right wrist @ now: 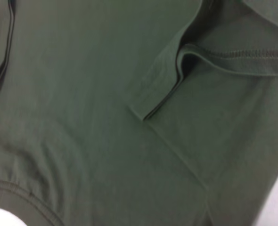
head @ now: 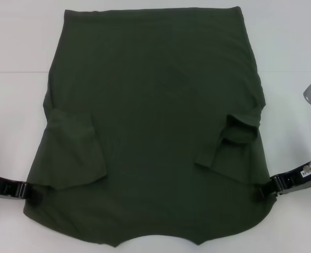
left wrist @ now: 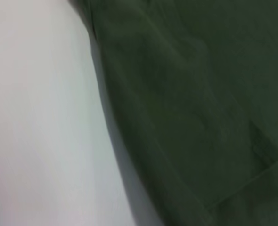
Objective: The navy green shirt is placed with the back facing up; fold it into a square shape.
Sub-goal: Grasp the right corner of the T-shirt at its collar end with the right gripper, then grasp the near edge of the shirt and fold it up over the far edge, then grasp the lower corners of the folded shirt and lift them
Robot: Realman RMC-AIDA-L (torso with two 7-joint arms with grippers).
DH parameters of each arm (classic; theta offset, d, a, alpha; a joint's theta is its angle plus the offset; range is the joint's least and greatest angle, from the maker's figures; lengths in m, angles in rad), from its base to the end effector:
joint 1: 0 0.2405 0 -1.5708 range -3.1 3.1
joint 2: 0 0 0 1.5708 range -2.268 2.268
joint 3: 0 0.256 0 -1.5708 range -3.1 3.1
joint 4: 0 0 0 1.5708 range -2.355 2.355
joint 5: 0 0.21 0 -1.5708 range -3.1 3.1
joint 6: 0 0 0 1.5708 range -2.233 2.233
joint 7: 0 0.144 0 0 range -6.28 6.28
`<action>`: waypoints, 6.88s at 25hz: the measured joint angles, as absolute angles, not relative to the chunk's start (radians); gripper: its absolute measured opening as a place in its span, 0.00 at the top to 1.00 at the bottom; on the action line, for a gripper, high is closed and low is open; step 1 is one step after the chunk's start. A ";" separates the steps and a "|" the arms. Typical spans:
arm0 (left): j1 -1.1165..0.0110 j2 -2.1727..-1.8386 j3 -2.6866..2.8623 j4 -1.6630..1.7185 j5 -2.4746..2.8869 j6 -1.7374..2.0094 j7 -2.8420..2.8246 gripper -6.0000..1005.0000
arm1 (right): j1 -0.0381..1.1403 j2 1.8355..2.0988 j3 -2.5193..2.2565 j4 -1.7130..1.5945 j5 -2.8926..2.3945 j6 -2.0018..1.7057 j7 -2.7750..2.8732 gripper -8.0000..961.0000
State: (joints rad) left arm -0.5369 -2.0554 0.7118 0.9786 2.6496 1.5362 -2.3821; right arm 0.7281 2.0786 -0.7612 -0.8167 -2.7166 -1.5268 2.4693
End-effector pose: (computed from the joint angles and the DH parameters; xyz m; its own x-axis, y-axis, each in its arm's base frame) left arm -0.3185 0.3312 0.0491 0.3222 0.9370 0.1347 0.9048 -0.2630 -0.3350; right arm 0.2691 0.3603 0.0048 0.3435 -0.9391 0.0063 -0.9005 -0.3312 -0.2818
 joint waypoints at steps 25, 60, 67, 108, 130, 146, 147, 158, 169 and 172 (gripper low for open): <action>-0.549 -1.987 0.695 0.919 2.610 1.719 -2.342 0.92 | 0.739 2.033 -0.759 -0.846 -2.691 -1.748 2.338 0.93; -0.538 -1.931 0.395 0.720 2.584 1.987 -2.208 0.91 | 0.660 2.005 -0.660 -0.791 -2.602 -1.971 2.122 0.93; -0.536 -1.934 0.204 0.718 2.471 1.947 -2.210 0.91 | 0.653 1.965 -0.479 -0.774 -2.467 -1.903 2.119 0.93; -0.587 -2.069 0.163 0.528 2.014 1.326 -1.906 0.90 | 0.586 2.079 -0.468 -0.663 -2.057 -1.125 1.880 0.93; -0.634 -2.130 0.167 0.511 1.984 1.116 -1.755 0.89 | 0.646 2.089 -0.478 -0.562 -2.055 -0.958 1.805 0.93; -0.656 -2.161 0.176 0.489 1.950 0.985 -1.668 0.89 | 0.663 2.091 -0.499 -0.543 -2.056 -0.928 1.798 0.88; -0.658 -2.161 0.177 0.479 1.946 0.972 -1.662 0.89 | 0.662 2.091 -0.501 -0.543 -2.056 -0.925 1.799 0.87; -0.648 -2.162 0.176 0.460 1.918 0.916 -1.661 0.57 | 0.650 2.084 -0.502 -0.543 -2.055 -0.915 1.805 0.54; -0.579 -2.102 0.205 0.464 1.911 1.214 -1.699 0.35 | 0.594 2.034 -0.502 -0.556 -2.013 -1.177 1.798 0.13; -0.571 -2.084 0.237 0.463 1.920 1.248 -1.734 0.35 | 0.571 2.013 -0.510 -0.557 -2.020 -1.286 1.793 0.08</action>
State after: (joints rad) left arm -0.5710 -2.0837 0.2373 0.4628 1.9199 1.2485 -1.7338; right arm 0.5710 2.0133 -0.5104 -0.5568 -2.0202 -1.2860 1.7929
